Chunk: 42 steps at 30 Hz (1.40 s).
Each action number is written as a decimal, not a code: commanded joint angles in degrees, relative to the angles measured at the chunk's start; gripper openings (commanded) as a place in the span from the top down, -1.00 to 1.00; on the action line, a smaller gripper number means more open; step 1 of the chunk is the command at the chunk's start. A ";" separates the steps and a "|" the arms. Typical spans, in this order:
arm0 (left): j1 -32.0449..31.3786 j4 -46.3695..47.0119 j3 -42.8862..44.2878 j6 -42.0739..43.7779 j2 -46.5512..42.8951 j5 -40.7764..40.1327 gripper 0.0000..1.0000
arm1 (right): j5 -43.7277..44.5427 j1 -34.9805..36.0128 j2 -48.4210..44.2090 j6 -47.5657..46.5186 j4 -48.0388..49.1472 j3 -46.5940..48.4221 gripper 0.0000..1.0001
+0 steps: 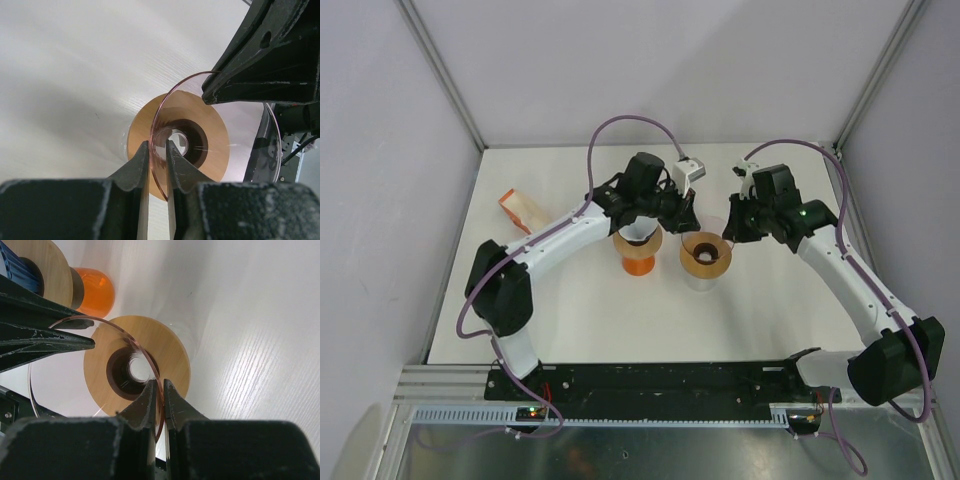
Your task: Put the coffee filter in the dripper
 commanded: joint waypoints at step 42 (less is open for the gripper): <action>-3.57 -13.81 10.74 5.36 2.22 -0.68 -0.18 | 4.35 3.34 8.05 -4.81 -14.77 17.66 0.39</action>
